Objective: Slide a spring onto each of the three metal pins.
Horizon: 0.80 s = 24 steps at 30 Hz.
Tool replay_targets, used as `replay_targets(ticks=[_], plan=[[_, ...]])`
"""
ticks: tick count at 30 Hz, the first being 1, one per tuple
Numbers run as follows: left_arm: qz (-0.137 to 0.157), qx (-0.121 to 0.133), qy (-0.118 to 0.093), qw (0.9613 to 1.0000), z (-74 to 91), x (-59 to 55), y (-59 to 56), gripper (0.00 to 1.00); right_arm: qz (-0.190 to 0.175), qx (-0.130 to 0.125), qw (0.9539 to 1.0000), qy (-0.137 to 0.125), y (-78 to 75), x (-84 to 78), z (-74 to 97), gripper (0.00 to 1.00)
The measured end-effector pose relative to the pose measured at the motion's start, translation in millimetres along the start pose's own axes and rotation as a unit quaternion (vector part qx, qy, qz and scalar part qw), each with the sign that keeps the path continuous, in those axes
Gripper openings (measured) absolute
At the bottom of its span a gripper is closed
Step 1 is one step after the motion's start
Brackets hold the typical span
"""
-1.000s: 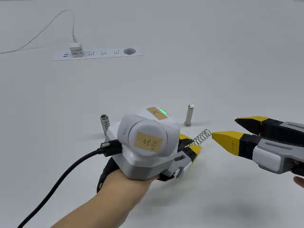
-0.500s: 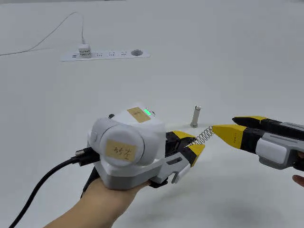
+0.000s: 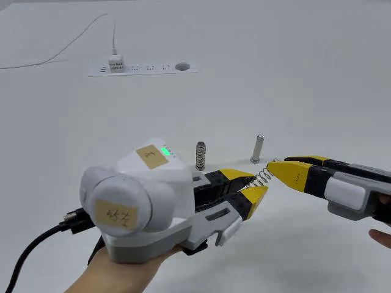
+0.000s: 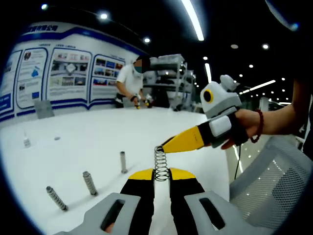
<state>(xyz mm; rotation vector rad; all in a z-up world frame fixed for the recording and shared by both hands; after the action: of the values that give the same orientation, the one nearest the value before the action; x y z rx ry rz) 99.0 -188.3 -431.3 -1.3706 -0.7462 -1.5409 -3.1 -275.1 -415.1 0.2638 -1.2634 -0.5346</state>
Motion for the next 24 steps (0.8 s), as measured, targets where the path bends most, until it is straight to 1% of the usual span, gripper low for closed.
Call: replay_targets(ticks=[2, 8, 11, 16, 17, 19, 21, 23, 24], plan=[[0.005, -0.003, -0.008, 1.0, 4.3, 0.4, -0.4, 0.1, -0.007, 0.009, 0.9999, 0.001, 3.3, -0.4, -1.1, 0.29], [0.012, -0.01, -0.02, 0.9997, 13.6, 1.4, -2.2, 0.1, -0.02, 0.027, 0.9994, 0.008, 10.9, -3.0, -5.3, 0.27], [0.01, -0.014, -0.022, 0.9996, 16.0, 1.2, -4.4, 0.1, -0.026, 0.035, 0.999, 0.011, 13.4, -5.2, -7.0, 0.25], [0.013, -0.016, -0.026, 0.9994, 21.3, -0.4, -6.5, 0.1, -0.042, 0.059, 0.9972, 0.02, 21.5, -8.6, -9.2, 0.2], [0.019, -0.018, -0.031, 0.9992, 22.0, -0.2, -7.5, 0.1, -0.043, 0.065, 0.9967, 0.022, 23.2, -9.3, -9.5, 0.2], [0.021, -0.019, -0.034, 0.999, 22.2, -0.2, -8.6, 0.1, -0.052, 0.076, 0.9956, 0.018, 25.3, -9.4, -9.7, 0.19], [0.021, -0.019, -0.036, 0.9989, 21.9, 0.8, -9.5, 0.1, -0.064, 0.079, 0.9947, 0.014, 24.8, -9.9, -10.2, 0.18], [0.021, -0.021, -0.038, 0.9988, 21.9, 2.3, -9.8, 0.1, -0.079, 0.09, 0.9927, 0.009, 25.0, -9.1, -9.2, 0.17], [0.023, -0.021, -0.038, 0.9988, 22.0, 2.5, -10.1, 0.1, -0.077, 0.094, 0.9925, 0.009, 24.9, -8.7, -8.1, 0.15]])
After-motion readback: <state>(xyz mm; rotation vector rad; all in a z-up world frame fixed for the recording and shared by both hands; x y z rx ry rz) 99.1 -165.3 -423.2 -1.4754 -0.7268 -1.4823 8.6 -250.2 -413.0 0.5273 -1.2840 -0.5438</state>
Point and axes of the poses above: the centre of the closed fingertips' face, and the gripper's own axes: z roughly backward along the fingers, y roughly to its left, x roughly out of its top, the point moved 7 cm from there along z, roughly backward along the fingers, and after that the axes turned 3 degrees about -x, right-handed, at the moved point
